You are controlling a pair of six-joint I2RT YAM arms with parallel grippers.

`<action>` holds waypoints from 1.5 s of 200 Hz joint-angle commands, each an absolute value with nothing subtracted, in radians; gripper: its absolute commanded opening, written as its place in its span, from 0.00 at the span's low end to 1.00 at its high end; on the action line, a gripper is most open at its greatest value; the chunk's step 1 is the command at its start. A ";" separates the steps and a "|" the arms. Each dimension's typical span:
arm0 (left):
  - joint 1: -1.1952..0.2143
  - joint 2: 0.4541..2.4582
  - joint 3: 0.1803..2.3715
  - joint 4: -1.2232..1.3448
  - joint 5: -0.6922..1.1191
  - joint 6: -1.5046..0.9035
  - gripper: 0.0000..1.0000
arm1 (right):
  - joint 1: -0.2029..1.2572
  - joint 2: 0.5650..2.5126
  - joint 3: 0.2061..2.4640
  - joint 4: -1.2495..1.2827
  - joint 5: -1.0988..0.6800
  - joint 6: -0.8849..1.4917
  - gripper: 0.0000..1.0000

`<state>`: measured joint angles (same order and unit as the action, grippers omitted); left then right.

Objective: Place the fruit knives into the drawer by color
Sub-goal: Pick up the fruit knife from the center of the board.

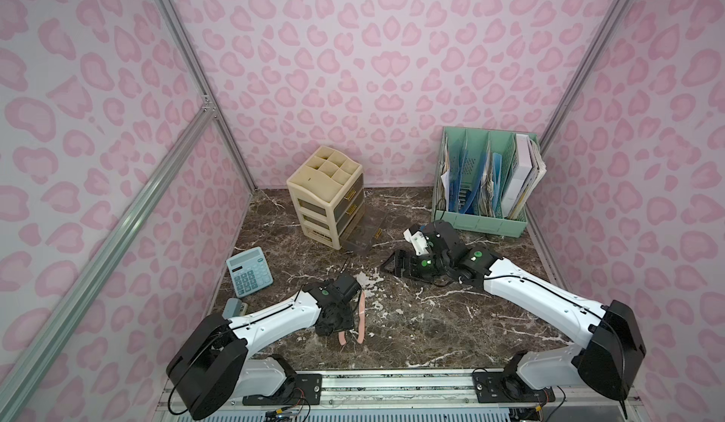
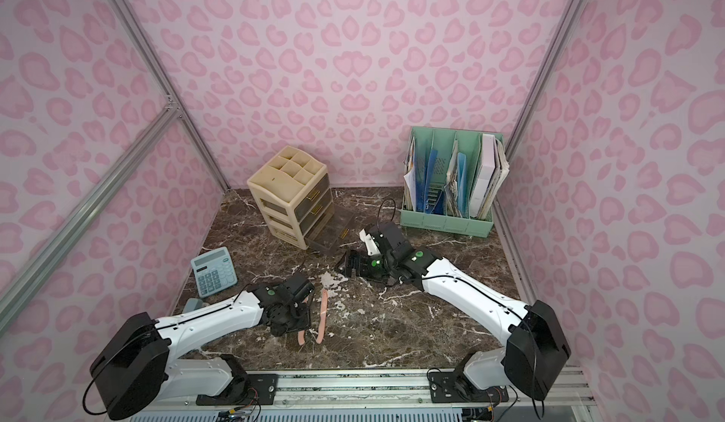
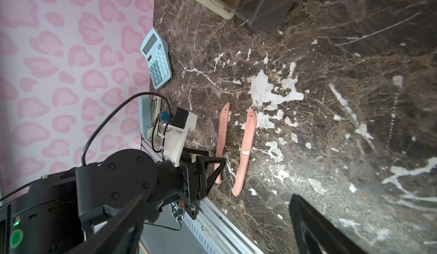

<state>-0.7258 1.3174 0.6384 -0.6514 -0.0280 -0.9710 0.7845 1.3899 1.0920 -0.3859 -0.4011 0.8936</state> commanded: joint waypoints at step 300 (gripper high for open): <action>-0.733 1.512 1.088 -0.930 -0.192 -0.773 0.00 | 0.652 1.242 0.972 -0.251 -0.483 0.996 0.96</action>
<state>-0.7380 1.4643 1.0004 -0.8379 -0.1257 -0.8215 0.6704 1.2636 0.9863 -0.3222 -0.4507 0.9428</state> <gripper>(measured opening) 0.131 0.964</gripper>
